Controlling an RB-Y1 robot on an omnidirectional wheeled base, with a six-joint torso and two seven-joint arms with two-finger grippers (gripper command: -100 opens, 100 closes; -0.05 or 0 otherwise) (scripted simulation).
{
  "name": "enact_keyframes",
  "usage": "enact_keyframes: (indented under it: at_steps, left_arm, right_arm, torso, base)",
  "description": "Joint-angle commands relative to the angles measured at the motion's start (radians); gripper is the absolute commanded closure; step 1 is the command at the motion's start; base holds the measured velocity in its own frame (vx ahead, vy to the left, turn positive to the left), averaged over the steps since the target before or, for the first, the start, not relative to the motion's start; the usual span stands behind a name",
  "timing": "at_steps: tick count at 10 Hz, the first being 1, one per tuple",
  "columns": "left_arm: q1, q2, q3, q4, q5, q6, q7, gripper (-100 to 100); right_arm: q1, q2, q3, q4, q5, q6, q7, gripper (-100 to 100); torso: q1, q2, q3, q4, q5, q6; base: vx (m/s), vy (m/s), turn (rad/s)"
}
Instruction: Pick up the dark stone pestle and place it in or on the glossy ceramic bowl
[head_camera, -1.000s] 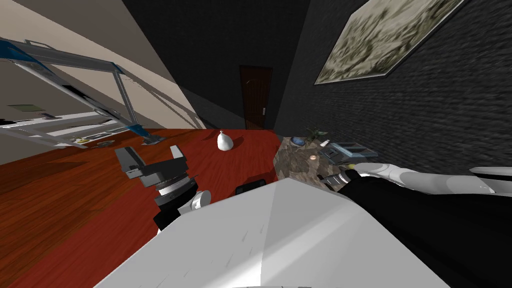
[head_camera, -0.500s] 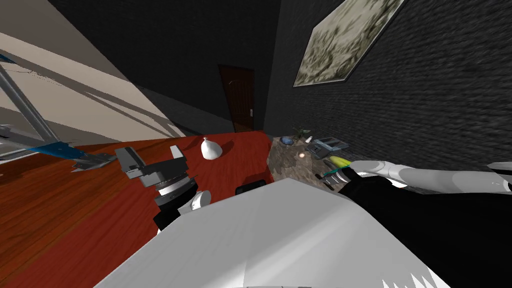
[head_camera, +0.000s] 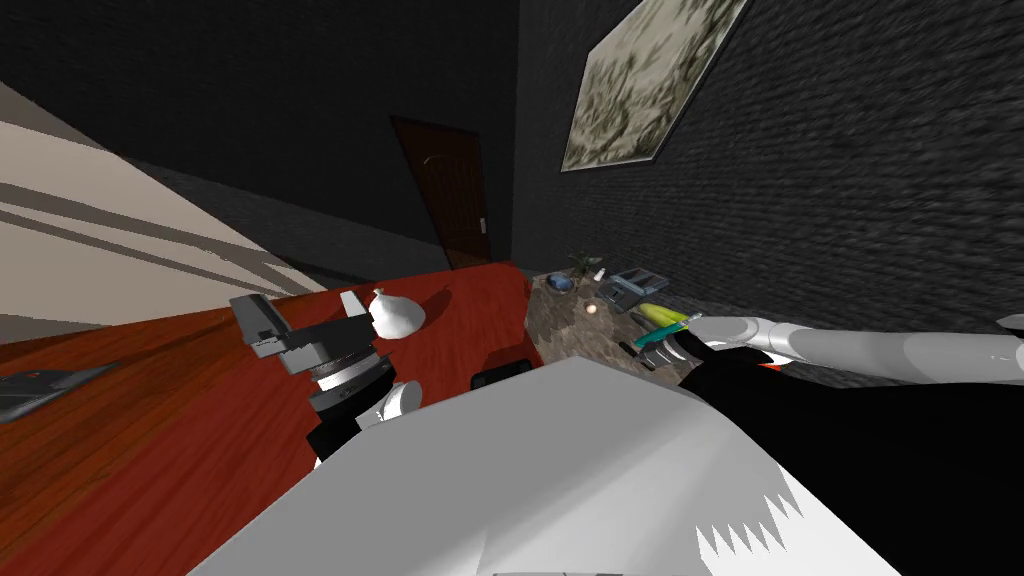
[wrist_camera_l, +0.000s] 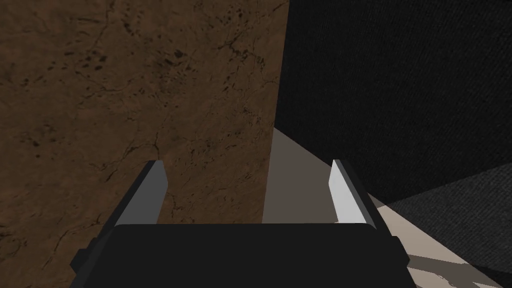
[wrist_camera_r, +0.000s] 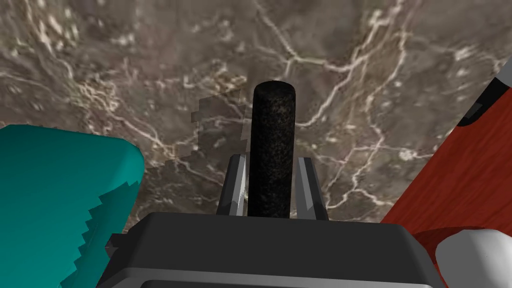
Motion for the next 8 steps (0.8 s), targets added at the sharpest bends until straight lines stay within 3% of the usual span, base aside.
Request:
enact_keyframes:
  at_steps: [1, 2, 3, 4, 5, 6, 7, 8]
  left_arm:
    - [0.0, 0.0, 0.0, 0.0, 0.0, 0.0, 0.0, 0]
    - [0.0, 0.0, 0.0, 0.0, 0.0, 0.0, 0.0, 0]
    - [0.0, 0.0, 0.0, 0.0, 0.0, 0.0, 0.0, 0]
    - [0.0, 0.0, 0.0, 0.0, 0.0, 0.0, 0.0, 0]
    - [0.0, 0.0, 0.0, 0.0, 0.0, 0.0, 0.0, 0]
    - [0.0, 0.0, 0.0, 0.0, 0.0, 0.0, 0.0, 0]
    - [0.0, 0.0, 0.0, 0.0, 0.0, 0.0, 0.0, 0]
    - [0.0, 0.0, 0.0, 0.0, 0.0, 0.0, 0.0, 0]
  right_arm:
    - [0.039, -0.008, -0.049, -0.05, 0.035, 0.01, -0.002, 100]
    - [0.039, -0.008, -0.049, -0.054, 0.035, 0.01, -0.002, 100]
    - [0.078, -0.026, -0.086, -0.095, 0.085, 0.024, -0.011, 100]
    - [0.087, -0.026, -0.107, -0.118, 0.092, 0.024, -0.011, 100]
    - [0.136, -0.044, -0.159, -0.161, 0.126, 0.038, -0.02, 100]
    - [0.136, -0.044, -0.165, -0.182, 0.148, 0.038, -0.02, 100]
    - [0.18, -0.062, -0.202, -0.215, 0.183, 0.052, -0.029, 100]
    - [0.184, -0.062, -0.223, -0.242, 0.205, 0.052, -0.029, 100]
  torso:
    - [0.0, 0.0, 0.0, 0.0, 0.0, 0.0]
    - [0.001, 0.0, 0.0, 0.0, 0.0, -0.001]
    - [0.001, 0.004, 0.002, 0.001, 0.0, -0.003]
    - [0.0, 0.002, 0.001, 0.0, 0.0, -0.001]
    - [0.0, 0.003, 0.001, 0.0, 0.0, 0.0]
    - [0.0, 0.0, 0.0, 0.0, 0.0, -0.001]
    - [0.001, 0.0, 0.0, 0.0, 0.0, -0.002]
    - [0.001, -0.001, -0.001, 0.0, 0.0, -0.001]
  base:
    - [0.181, -0.017, -0.359]
    - [0.082, -0.007, -0.098]
    - [0.147, -0.038, -0.281]
    - [0.15, -0.034, -0.437]
    - [0.197, -0.029, -0.453]
    - [0.176, 0.002, -0.325]
    - [0.199, 0.009, -0.413]
    - [0.18, -0.003, -0.36]
